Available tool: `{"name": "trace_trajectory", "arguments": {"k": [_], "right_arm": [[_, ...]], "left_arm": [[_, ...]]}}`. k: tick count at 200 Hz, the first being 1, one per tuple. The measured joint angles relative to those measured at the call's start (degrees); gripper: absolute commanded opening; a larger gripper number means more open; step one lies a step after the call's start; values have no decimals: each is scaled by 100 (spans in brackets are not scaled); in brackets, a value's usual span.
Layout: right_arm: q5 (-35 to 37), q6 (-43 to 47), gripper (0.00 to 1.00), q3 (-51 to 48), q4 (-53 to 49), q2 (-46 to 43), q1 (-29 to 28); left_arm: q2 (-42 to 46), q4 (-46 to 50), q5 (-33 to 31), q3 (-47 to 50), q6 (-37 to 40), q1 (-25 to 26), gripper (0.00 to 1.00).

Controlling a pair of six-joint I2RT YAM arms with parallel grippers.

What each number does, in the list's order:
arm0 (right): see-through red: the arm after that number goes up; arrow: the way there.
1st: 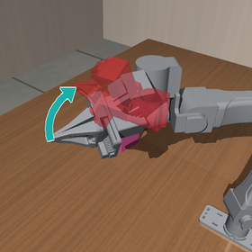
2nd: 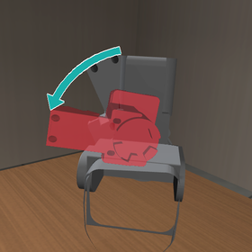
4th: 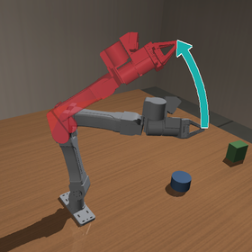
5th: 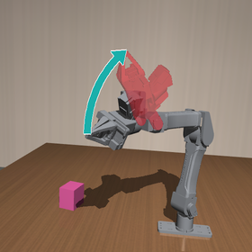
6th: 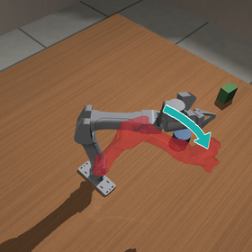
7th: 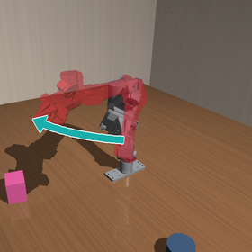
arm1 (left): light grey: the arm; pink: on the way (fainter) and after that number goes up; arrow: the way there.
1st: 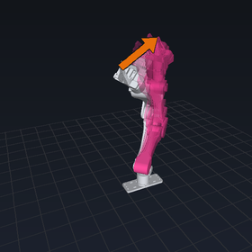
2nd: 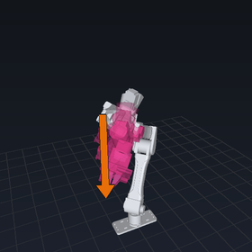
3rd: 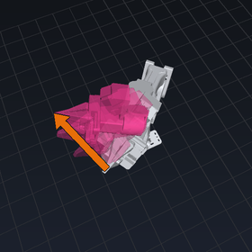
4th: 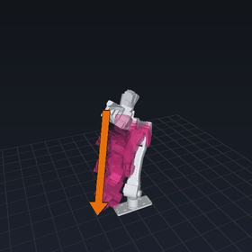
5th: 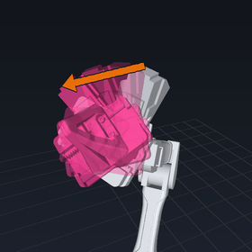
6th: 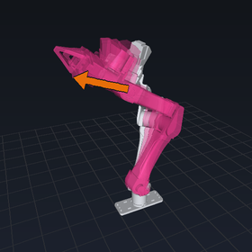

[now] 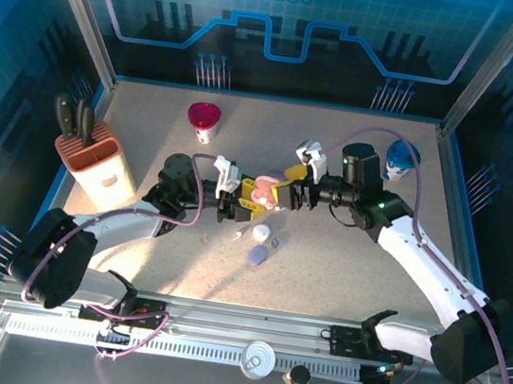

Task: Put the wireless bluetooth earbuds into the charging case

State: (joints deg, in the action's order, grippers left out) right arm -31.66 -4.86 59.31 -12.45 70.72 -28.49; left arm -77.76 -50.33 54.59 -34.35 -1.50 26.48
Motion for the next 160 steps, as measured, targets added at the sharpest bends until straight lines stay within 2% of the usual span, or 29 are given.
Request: {"name": "trace_trajectory", "arguments": {"k": [29, 53, 67, 127, 160], "right_arm": [[-251, 20, 34, 33, -22, 111, -26], [-463, 157, 12, 44, -44, 129, -76], [-420, 275, 0, 44, -39, 125, -111], [358, 531, 0, -275, 393, -295, -323], [791, 719, 0, -439, 680, -461, -511]], "left_arm": [[-24, -57, 33, 2, -125, -2, 39], [-35, -57, 20, 0, -190, -2, 39], [-63, -87, 46, 0, -273, -7, 45], [-195, -256, -11, -44, -437, 4, 61], [-249, -323, -94, -55, -520, 4, 62]]}}
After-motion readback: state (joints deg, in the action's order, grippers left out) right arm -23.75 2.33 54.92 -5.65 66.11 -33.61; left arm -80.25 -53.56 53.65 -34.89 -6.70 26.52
